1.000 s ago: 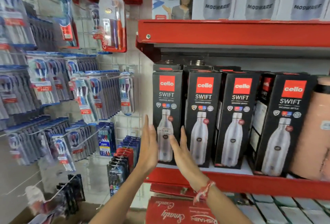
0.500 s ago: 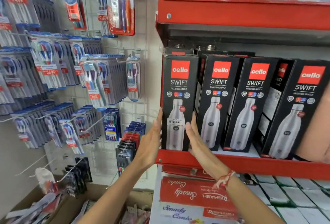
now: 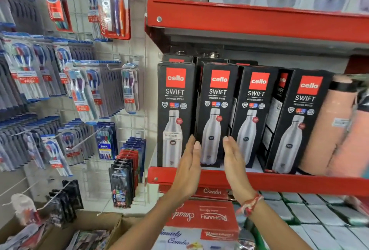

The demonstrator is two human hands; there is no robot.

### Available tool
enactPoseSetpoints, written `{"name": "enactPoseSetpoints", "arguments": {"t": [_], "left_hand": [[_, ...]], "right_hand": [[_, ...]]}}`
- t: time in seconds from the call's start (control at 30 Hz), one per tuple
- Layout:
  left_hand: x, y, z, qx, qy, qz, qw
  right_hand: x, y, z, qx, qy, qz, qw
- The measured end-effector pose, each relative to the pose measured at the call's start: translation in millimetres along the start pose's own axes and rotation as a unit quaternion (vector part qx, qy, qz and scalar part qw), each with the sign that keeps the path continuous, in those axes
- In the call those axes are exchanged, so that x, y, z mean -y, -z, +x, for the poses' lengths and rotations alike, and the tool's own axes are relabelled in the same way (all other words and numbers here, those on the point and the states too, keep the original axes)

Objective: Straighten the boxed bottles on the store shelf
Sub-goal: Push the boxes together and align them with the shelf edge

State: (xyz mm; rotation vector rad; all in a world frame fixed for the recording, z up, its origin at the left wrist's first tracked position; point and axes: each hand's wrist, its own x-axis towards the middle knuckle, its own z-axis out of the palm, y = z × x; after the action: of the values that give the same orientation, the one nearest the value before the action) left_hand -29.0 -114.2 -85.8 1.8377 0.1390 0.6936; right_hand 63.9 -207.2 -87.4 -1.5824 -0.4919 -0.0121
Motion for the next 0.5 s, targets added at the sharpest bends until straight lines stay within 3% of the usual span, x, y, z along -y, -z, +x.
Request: {"name": "enactPoseSetpoints", "arguments": {"t": [0.1, 0.2, 0.5], "left_hand": [[-2, -14, 11, 0.014, 0.08, -0.051, 0.995], [-4, -16, 18, 0.021, 0.144, -0.09, 0.985], [-1, -12, -2, -0.036, 0.118, -0.094, 0.988]], "right_hand": [[-1, 4, 10, 0.072, -0.076, 0.039, 0.994], [2, 8, 16, 0.107, -0.099, 0.028, 0.989], [-3, 22, 7, 0.186, -0.103, -0.006, 0.977]]}}
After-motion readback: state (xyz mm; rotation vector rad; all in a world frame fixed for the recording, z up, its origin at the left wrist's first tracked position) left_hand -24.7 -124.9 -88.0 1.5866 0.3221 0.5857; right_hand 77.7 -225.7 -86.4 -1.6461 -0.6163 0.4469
